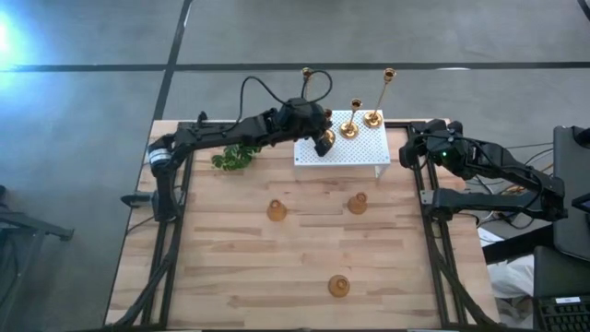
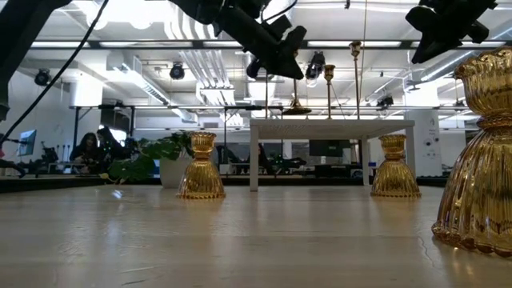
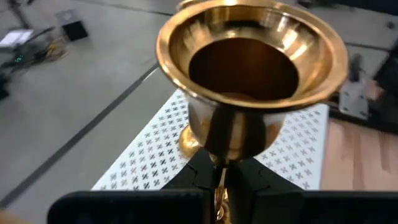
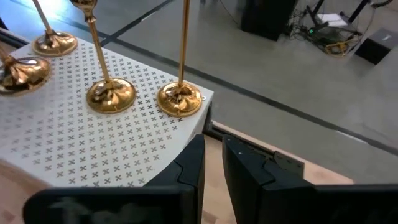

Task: Pick & Place candle stick holders
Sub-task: Put the gold candle holder on the shelf

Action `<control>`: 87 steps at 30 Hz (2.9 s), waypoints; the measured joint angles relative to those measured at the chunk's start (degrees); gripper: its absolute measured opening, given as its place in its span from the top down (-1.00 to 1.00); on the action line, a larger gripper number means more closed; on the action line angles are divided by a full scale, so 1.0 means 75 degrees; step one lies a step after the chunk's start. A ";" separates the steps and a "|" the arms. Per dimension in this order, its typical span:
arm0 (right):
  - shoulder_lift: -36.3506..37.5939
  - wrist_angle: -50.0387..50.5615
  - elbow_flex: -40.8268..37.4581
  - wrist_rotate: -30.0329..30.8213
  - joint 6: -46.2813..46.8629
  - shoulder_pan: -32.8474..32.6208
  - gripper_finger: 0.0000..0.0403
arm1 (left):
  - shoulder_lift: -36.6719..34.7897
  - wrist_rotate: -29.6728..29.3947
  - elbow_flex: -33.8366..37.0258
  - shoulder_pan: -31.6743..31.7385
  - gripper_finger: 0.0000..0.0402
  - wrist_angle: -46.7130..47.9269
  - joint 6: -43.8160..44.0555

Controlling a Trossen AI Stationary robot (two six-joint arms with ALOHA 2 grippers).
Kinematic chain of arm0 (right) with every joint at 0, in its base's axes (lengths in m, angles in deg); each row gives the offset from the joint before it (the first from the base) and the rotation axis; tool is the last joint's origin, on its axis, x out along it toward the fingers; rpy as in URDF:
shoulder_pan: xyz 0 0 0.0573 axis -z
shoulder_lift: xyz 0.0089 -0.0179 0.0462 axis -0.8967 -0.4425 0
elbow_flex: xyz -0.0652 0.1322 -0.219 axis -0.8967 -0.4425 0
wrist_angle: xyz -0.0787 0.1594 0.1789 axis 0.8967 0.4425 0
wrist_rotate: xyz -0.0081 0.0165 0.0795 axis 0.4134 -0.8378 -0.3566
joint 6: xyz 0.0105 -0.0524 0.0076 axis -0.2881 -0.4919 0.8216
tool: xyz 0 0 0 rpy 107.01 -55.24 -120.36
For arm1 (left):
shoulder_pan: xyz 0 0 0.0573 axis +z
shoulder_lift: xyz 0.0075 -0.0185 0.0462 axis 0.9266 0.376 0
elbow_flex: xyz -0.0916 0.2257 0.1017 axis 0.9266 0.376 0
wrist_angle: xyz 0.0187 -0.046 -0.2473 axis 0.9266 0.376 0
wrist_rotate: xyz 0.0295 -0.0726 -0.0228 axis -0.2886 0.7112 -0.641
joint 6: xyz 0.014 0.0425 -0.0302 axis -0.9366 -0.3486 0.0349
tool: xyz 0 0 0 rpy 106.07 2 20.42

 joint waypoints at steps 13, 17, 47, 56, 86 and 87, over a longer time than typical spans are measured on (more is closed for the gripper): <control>0.0303 0.0057 0.0000 0.0730 -0.0764 0.0007 0.74 | 0.0233 -0.2594 -0.0490 -0.0457 0.91 0.0096 0.1841; 0.0532 0.0171 0.0000 0.0970 -0.0953 0.0006 0.74 | 0.0669 -0.2911 -0.1002 -0.0636 0.91 0.0469 0.2017; 0.1201 0.0631 0.0000 0.0903 -0.1039 0.0000 0.74 | 0.1594 -0.3135 -0.2226 -0.0352 0.91 0.1483 0.1762; 0.1201 0.0628 0.0000 0.0888 -0.1068 0.0000 0.74 | 0.1745 -0.2920 -0.1899 -0.0308 0.91 0.1023 0.1711; 0.1201 0.0628 0.0000 0.0845 -0.1126 0.0000 0.74 | 0.1751 -0.2776 -0.1731 -0.0226 0.57 0.0734 0.1582; 0.1201 0.0628 0.0000 0.0845 -0.1126 0.0000 0.74 | 0.1751 -0.2777 -0.1731 -0.0226 0.54 0.0737 0.1584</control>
